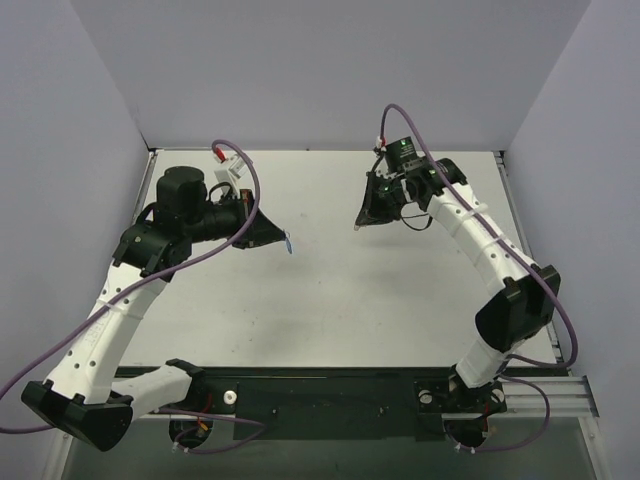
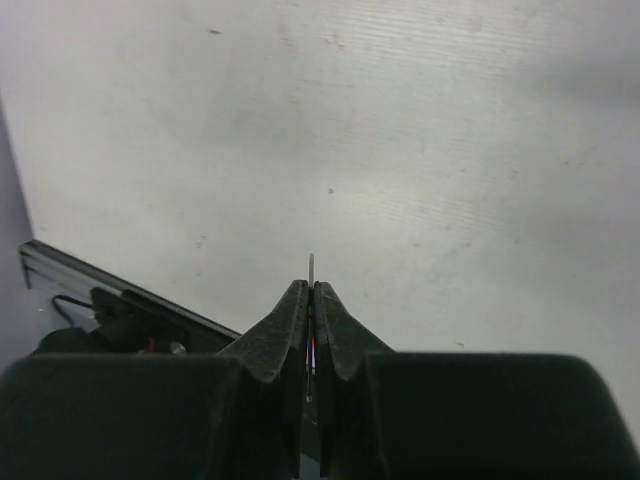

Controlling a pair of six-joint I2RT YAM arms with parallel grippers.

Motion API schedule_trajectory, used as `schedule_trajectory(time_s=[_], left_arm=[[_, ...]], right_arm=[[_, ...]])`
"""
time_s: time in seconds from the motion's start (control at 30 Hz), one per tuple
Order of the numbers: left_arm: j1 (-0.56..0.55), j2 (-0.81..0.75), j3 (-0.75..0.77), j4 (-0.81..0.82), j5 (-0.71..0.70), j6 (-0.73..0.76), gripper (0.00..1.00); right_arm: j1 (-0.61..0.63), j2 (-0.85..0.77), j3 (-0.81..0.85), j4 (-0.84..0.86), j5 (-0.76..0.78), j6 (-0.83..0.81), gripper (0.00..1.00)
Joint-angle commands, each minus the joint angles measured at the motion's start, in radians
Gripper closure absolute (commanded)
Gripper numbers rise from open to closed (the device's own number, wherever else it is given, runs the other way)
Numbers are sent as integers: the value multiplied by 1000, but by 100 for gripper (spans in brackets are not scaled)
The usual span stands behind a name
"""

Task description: Remove the keys from the keyring

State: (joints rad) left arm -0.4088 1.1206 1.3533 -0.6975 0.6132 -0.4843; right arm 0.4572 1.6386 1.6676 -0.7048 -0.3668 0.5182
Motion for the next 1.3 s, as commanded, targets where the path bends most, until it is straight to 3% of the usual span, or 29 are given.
schedule_trajectory(time_s=[0.0, 0.37, 0.5, 0.53, 0.57, 0.63, 0.83, 1.0, 1.27], left_arm=[[15, -5, -19, -17, -72, 18, 100], [47, -30, -74, -17, -121, 6, 100], [50, -31, -92, -30, -141, 10, 100], [51, -30, -98, -31, -147, 10, 100], [51, -30, -102, -30, -150, 12, 100], [53, -25, -106, -28, -164, 9, 100], [57, 4, -114, 4, -191, -5, 100], [70, 45, -105, 36, -236, -37, 100], [80, 151, -206, 352, -236, -210, 100]], right_arm=[[34, 92, 58, -127, 170, -83, 100], [51, 336, 159, -153, 163, -121, 100], [51, 368, 173, -157, 135, -113, 72], [51, 369, 172, -156, 132, -112, 69], [51, 372, 172, -157, 129, -112, 48], [49, 371, 172, -159, 126, -110, 32], [43, 316, 162, -185, 143, -110, 16], [32, 195, 124, -217, 170, -103, 13], [29, -34, 6, -248, 235, -55, 11]])
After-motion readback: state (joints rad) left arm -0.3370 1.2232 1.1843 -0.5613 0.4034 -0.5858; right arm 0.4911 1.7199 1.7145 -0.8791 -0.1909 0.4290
